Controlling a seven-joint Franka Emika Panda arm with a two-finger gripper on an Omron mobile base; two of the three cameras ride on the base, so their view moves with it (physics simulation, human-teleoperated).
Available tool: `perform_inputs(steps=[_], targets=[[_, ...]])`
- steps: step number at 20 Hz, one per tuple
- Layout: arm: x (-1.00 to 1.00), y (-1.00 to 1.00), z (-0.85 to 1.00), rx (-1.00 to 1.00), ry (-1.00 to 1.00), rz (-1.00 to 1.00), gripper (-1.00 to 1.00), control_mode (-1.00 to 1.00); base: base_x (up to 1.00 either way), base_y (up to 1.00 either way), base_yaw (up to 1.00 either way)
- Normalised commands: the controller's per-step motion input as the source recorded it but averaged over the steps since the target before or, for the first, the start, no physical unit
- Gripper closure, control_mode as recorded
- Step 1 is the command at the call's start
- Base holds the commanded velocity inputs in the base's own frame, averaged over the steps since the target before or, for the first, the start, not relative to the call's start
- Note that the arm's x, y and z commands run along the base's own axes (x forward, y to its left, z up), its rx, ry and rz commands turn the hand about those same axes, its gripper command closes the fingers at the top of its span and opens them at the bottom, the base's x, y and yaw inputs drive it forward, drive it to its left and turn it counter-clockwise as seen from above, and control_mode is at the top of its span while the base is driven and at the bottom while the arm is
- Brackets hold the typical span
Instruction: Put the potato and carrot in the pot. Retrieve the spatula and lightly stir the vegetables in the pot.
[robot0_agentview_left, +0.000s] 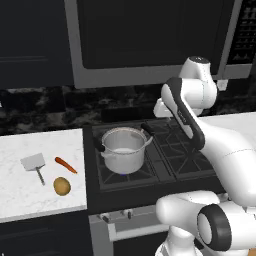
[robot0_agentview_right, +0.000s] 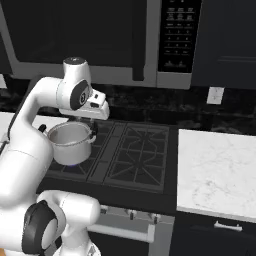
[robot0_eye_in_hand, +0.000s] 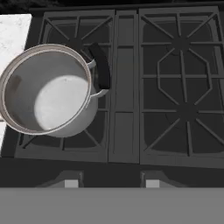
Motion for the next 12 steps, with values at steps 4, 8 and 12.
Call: perform_inputs(steps=[4, 8, 12], targets=[[0.00, 0.01, 0.00, 0.00, 0.00, 0.00, -1.00, 1.00, -0.02, 0.31, 0.00], [0.00, 0.00, 0.00, 0.00, 0.00, 0.00, -1.00, 1.00, -0.06, 0.86, 0.00], [0.00, 0.00, 0.00, 0.00, 0.00, 0.00, -1.00, 1.00, 0.00, 0.96, 0.00]])
